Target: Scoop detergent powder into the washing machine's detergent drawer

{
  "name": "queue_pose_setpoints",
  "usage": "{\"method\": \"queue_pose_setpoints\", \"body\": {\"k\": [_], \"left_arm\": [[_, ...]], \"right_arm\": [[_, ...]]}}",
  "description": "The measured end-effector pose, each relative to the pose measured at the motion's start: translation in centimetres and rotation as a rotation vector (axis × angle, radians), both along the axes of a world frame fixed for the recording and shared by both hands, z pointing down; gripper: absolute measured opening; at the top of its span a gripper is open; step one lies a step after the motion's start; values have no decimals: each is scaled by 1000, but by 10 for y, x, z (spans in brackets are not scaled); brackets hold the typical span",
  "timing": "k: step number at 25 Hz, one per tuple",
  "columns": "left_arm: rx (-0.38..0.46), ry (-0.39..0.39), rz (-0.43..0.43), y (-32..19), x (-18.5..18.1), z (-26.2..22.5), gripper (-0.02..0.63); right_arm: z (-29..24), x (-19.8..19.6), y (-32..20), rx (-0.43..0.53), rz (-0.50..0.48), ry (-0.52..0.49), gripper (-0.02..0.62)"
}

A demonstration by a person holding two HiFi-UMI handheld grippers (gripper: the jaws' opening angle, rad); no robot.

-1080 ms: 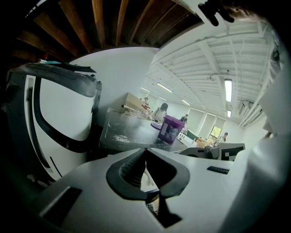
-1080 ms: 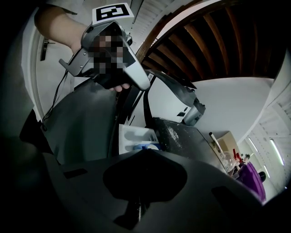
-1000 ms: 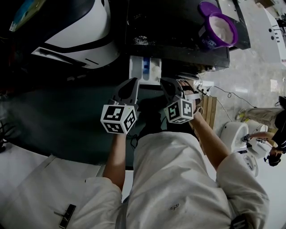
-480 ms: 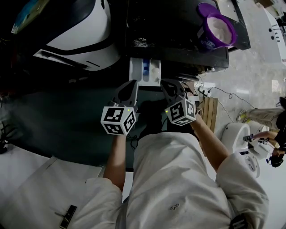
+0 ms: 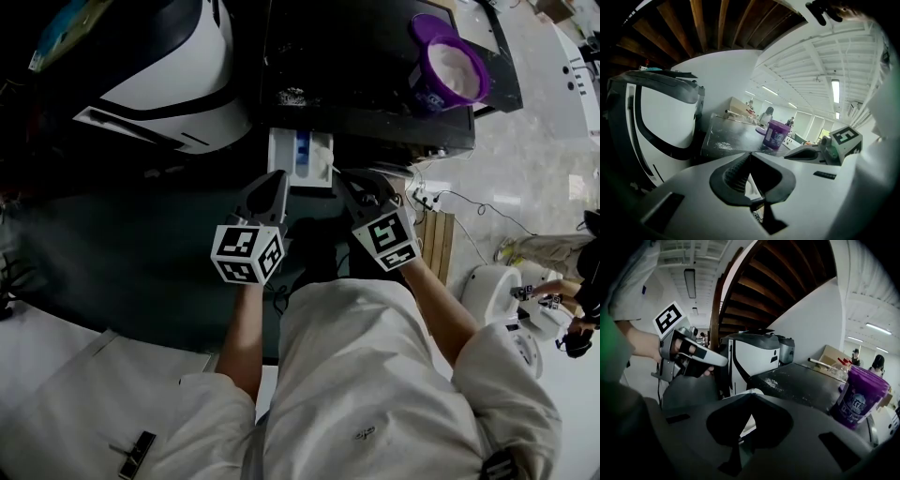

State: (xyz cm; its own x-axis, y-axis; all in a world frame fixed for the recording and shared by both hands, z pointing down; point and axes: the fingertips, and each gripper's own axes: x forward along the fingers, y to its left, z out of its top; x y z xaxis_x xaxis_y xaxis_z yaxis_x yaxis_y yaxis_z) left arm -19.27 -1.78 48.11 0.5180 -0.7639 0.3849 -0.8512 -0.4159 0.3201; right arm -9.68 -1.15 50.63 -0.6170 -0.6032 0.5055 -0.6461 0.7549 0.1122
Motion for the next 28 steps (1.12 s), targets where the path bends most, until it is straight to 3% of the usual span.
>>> {"method": "queue_pose_setpoints", "body": {"k": [13, 28], "left_arm": [[6, -21, -11, -12, 15, -8, 20], [51, -39, -3, -41, 50, -34, 20]], "right_arm": [[-28, 32, -14, -184, 111, -316, 6], [-72, 71, -40, -256, 168, -559, 6]]}}
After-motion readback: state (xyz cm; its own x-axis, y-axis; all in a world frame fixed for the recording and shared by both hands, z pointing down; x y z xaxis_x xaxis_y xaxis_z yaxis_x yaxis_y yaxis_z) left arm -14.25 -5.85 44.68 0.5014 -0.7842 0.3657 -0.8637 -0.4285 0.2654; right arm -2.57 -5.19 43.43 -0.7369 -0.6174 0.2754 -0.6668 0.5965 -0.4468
